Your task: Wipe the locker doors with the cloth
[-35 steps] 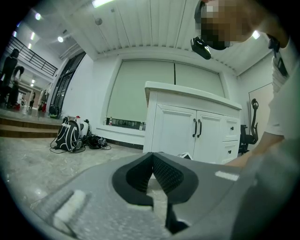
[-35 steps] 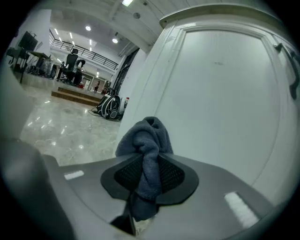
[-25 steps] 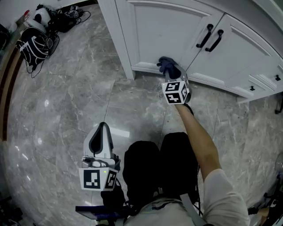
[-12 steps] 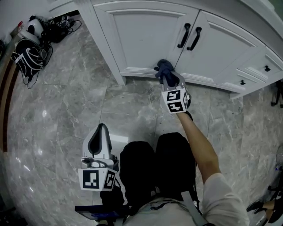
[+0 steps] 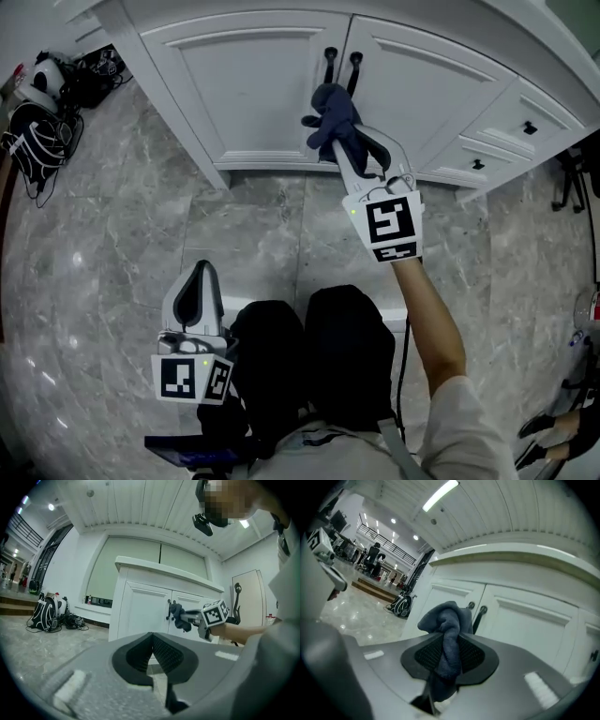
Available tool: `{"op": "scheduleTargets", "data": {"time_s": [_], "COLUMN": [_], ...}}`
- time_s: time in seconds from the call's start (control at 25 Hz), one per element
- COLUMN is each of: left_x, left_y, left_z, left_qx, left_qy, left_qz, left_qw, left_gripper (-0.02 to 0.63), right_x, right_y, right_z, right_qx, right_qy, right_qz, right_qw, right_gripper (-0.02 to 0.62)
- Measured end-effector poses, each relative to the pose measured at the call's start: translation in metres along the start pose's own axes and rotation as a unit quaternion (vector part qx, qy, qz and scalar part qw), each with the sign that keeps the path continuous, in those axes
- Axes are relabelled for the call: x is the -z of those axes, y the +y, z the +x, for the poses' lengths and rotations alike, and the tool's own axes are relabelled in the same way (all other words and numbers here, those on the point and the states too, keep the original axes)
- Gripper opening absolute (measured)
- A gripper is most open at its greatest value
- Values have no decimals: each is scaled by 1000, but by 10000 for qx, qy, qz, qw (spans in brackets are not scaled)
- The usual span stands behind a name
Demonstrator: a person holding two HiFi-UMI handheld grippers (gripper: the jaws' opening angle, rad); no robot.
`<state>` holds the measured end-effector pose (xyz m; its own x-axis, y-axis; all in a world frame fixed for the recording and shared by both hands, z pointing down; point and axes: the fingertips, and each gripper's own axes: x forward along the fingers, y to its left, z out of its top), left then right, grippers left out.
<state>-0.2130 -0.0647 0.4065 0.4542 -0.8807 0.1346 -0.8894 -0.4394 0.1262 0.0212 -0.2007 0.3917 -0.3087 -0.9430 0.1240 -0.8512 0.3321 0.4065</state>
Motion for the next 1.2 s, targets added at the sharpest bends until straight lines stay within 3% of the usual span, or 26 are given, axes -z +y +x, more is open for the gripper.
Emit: {"op": "scheduleTargets", "data": {"time_s": [0.2, 0.36, 0.64, 1.2], "left_x": [-1, -5, -7, -2], "left_y": [-24, -34, -38, -40], "left_z": [4, 5, 9, 13], "left_qx": [124, 148, 175, 219], "left_qy": [37, 42, 54, 125], "left_qz": [44, 112, 152, 175], "left_qw": [9999, 9998, 9997, 9995], "left_gripper": [2, 2, 2, 2], "right_x": [-54, -68, -55, 4], "right_y": [-64, -94, -118, -219], "right_z": [6, 23, 26, -44], "right_qx": [450, 558, 567, 1863], "right_qy": [-448, -468, -277, 189], "right_qz": [-49, 110, -36, -81], "right_qw": [9980, 9973, 9980, 9823], "right_gripper": [92, 91, 92, 92]}}
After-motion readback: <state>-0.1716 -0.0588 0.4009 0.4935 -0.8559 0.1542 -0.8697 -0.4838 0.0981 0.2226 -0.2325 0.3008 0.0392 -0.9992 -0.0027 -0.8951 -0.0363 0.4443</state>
